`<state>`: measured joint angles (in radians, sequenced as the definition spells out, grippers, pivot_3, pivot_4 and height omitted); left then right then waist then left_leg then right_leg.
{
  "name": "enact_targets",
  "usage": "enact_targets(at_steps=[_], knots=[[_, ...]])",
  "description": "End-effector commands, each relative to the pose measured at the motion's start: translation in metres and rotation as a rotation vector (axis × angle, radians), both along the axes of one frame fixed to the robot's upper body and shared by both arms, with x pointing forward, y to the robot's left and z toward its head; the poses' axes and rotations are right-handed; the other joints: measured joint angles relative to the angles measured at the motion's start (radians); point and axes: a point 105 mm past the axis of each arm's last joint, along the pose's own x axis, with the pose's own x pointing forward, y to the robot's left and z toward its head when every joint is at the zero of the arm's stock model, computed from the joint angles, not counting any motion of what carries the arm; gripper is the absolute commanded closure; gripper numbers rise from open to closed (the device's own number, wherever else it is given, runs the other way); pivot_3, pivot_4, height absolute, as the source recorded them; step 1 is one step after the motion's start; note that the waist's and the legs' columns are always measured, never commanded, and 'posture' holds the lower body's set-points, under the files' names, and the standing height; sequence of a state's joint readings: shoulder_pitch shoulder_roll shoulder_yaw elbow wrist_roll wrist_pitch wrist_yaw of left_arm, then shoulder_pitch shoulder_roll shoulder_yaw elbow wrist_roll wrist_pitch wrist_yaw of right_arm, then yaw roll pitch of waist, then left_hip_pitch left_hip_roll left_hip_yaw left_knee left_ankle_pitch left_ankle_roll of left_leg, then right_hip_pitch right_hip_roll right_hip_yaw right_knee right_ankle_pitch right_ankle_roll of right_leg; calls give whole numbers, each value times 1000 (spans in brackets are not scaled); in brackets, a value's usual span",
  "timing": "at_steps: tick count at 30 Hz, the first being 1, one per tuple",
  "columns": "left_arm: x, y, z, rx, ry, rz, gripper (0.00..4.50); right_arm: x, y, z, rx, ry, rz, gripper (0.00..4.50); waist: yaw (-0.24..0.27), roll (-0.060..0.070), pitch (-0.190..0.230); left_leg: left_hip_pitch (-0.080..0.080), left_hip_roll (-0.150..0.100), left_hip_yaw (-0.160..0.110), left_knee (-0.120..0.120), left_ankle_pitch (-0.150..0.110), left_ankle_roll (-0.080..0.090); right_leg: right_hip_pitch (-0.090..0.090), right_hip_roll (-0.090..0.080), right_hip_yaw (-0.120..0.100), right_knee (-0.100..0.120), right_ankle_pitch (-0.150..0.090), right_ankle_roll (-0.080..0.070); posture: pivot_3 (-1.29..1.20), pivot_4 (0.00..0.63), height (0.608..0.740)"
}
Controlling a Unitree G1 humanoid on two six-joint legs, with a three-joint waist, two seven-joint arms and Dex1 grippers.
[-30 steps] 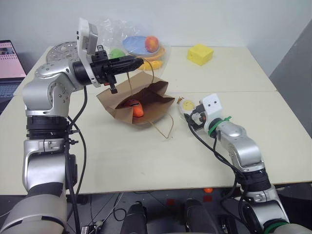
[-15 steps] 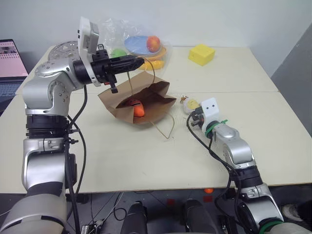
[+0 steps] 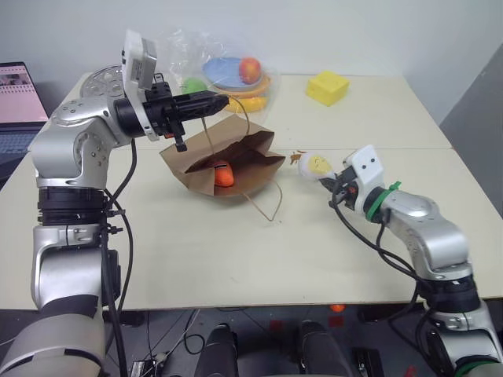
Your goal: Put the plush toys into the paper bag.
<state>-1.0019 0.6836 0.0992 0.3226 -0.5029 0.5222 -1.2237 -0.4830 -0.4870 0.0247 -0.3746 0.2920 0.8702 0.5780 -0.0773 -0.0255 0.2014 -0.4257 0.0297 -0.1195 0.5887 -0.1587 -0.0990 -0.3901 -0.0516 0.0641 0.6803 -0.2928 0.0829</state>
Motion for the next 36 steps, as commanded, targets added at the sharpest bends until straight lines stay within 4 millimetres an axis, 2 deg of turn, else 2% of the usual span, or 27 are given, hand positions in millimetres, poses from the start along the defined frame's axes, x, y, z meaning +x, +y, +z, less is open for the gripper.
enact_targets(at_steps=[1,3,6,11,18,25,32,36], knots=[[-5,0,15,3,-63,0,4500,-25,21,15,21,16,150,4477,-3,0,0,0,0,0,0,0,0,0,0,0,0,0,0,0,150,740],[-4,1,16,3,-64,0,4500,-30,31,18,31,24,182,4477,-3,0,0,0,0,0,1,0,0,0,0,0,0,0,0,0,150,740],[-4,-1,16,3,-64,-2,4500,-26,50,24,64,21,191,4477,-5,0,0,0,0,0,1,0,0,0,0,0,0,0,0,0,150,740],[-3,-2,17,5,-67,-4,4500,-5,77,25,67,23,176,4477,-4,0,0,0,0,0,1,0,0,0,0,0,0,0,0,0,150,740],[-3,-3,16,10,-70,-9,4500,22,95,16,33,49,120,4477,-3,0,0,0,0,0,1,0,0,0,0,0,0,0,0,0,150,740],[-6,-2,13,16,-65,-11,4500,40,121,32,66,27,126,4477,-5,0,0,0,0,0,0,0,0,-1,0,0,0,0,0,0,150,740],[-8,-5,12,15,-65,-26,4500,59,143,27,73,25,142,4477,-5,0,0,0,0,0,0,0,0,-1,0,0,0,0,0,0,150,740],[-9,-6,12,18,-66,-29,4500,66,154,26,143,60,128,4477,-7,0,0,0,0,0,0,0,0,-1,0,-1,1,0,0,0,150,740]])
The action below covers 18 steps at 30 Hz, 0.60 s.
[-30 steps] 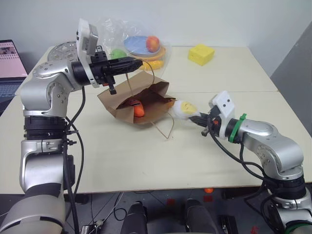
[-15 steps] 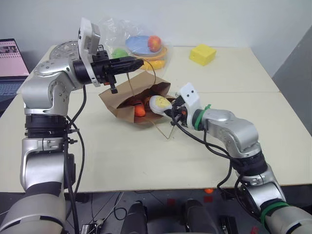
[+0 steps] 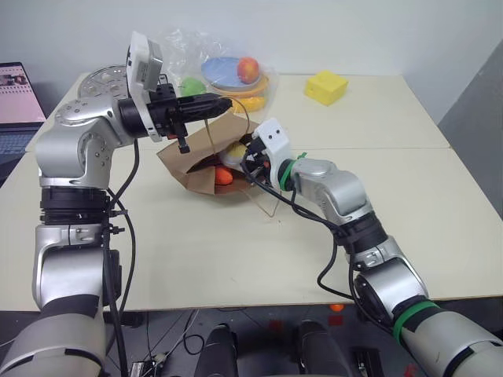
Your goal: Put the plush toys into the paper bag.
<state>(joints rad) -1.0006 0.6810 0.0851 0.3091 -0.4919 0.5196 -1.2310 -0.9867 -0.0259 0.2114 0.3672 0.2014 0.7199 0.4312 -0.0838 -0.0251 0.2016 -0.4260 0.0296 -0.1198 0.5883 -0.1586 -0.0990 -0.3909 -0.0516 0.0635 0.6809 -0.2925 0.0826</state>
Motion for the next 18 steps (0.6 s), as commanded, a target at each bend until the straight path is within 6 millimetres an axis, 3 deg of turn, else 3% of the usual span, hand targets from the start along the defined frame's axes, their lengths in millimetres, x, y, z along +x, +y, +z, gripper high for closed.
enact_targets(at_steps=[1,7,8,10,18], knots=[[-9,-1,14,-7,-60,-20,4500,9,7,14,37,-66,-22,4477,0,0,0,0,0,0,0,0,0,0,0,0,0,0,0,0,150,740],[-10,-2,14,-5,-58,-22,4500,23,7,-8,-24,-107,-85,4477,0,0,0,0,0,0,0,0,0,0,0,0,0,0,0,0,150,740],[-11,-2,14,-5,-57,-22,4500,25,5,-8,-33,-117,-100,3991,0,0,0,0,0,0,0,0,0,0,0,0,0,0,0,0,150,740],[-11,-2,14,-5,-56,-21,4500,26,4,-8,-32,-123,-96,3565,-2,0,0,0,0,0,0,0,0,0,0,0,0,0,0,0,150,740],[-10,-1,13,-10,-50,-20,4500,22,-8,8,-8,-164,-83,678,-3,0,0,0,0,0,0,0,0,0,0,0,0,0,0,0,150,740]])
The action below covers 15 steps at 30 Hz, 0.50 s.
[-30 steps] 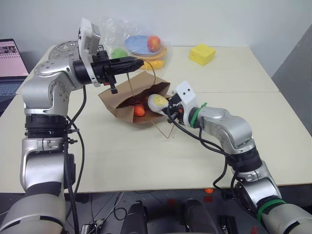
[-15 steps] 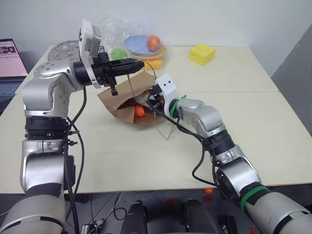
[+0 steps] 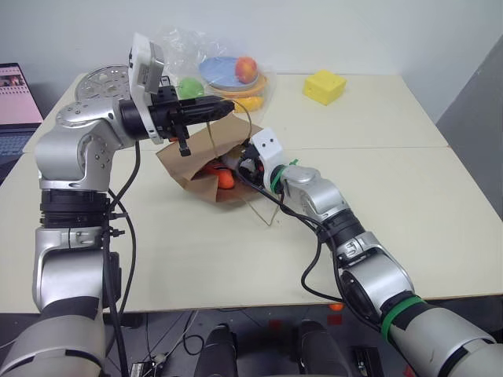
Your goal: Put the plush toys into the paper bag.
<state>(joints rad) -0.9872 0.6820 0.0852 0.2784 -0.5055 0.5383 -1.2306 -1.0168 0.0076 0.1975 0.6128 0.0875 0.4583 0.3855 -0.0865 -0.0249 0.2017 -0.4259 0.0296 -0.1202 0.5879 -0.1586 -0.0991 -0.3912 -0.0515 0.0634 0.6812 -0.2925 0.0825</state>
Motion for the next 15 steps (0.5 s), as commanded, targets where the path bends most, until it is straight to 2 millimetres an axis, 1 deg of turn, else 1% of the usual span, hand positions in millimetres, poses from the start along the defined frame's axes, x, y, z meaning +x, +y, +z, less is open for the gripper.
enact_targets(at_steps=[1,2,5,8,10,11,13,15], knots=[[-5,1,13,-13,-56,-5,4500,-5,-7,29,37,-86,10,368,1,0,0,0,0,0,0,0,0,0,0,0,0,0,0,0,150,740],[-5,1,13,-14,-56,-5,4500,-7,-11,33,40,-96,8,28,2,0,0,0,0,0,0,0,0,0,0,0,0,0,0,0,150,740],[-3,1,12,-15,-55,-1,4500,-21,-25,43,56,-119,9,28,5,0,0,0,0,0,0,0,0,0,0,0,0,0,0,0,150,740],[-2,2,13,-18,-57,3,4500,-43,-46,41,33,-138,31,28,7,0,0,-1,0,-1,0,0,0,0,0,-1,0,0,0,0,150,740],[-1,3,13,-17,-62,10,4500,-57,-62,33,8,-122,35,28,7,0,0,-1,0,-1,0,0,0,0,0,-1,-1,0,0,0,150,740],[-1,3,13,-18,-63,11,4500,-62,-71,26,-6,-100,27,28,7,0,0,-1,0,-1,0,0,0,0,0,-1,-1,0,0,0,150,740],[-1,3,13,-19,-64,12,4500,-67,-90,5,-40,-31,-22,28,7,0,0,-1,0,-1,0,0,0,0,0,-1,-1,0,0,0,150,740],[-1,3,13,-19,-64,10,4500,-70,-99,-10,-58,16,-43,28,5,0,0,-1,0,-1,1,0,0,1,0,0,-1,0,0,0,150,740]])
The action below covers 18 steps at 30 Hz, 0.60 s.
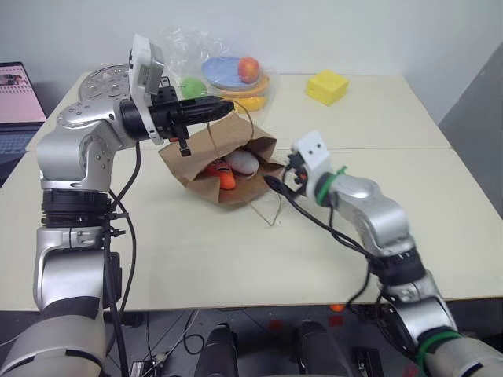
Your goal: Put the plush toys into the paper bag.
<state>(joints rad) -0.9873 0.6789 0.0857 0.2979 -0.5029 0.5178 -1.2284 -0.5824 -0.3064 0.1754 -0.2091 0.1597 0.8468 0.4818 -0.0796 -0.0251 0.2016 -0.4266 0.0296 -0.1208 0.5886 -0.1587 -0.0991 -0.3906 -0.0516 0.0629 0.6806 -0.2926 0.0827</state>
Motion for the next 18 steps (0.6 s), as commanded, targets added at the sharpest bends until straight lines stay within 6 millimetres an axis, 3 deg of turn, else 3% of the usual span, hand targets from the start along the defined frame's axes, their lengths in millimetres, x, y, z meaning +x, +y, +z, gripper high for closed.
enact_targets(at_steps=[1,6,11,15,18], knots=[[-4,1,14,-13,-60,0,4500,-7,-4,-5,22,38,-4,28,-4,0,0,0,0,0,0,0,0,0,0,0,0,0,0,0,150,740],[-2,-2,12,-18,-60,-3,4500,0,6,-21,61,112,-32,28,-7,0,0,1,0,1,0,0,0,0,0,1,1,0,0,0,150,740],[-2,-3,14,-17,-66,-8,4500,9,30,-22,114,127,-23,28,-4,0,0,1,0,1,1,0,0,0,0,1,0,0,0,0,150,740],[-3,-1,14,-17,-64,-3,4500,9,33,-27,107,132,-22,28,-2,0,0,1,0,1,0,0,0,0,0,1,0,0,0,0,150,740],[-4,1,12,-16,-62,3,4500,8,33,-30,108,132,-6,564,-2,0,0,1,0,1,0,0,0,0,0,1,0,0,0,0,150,740]])
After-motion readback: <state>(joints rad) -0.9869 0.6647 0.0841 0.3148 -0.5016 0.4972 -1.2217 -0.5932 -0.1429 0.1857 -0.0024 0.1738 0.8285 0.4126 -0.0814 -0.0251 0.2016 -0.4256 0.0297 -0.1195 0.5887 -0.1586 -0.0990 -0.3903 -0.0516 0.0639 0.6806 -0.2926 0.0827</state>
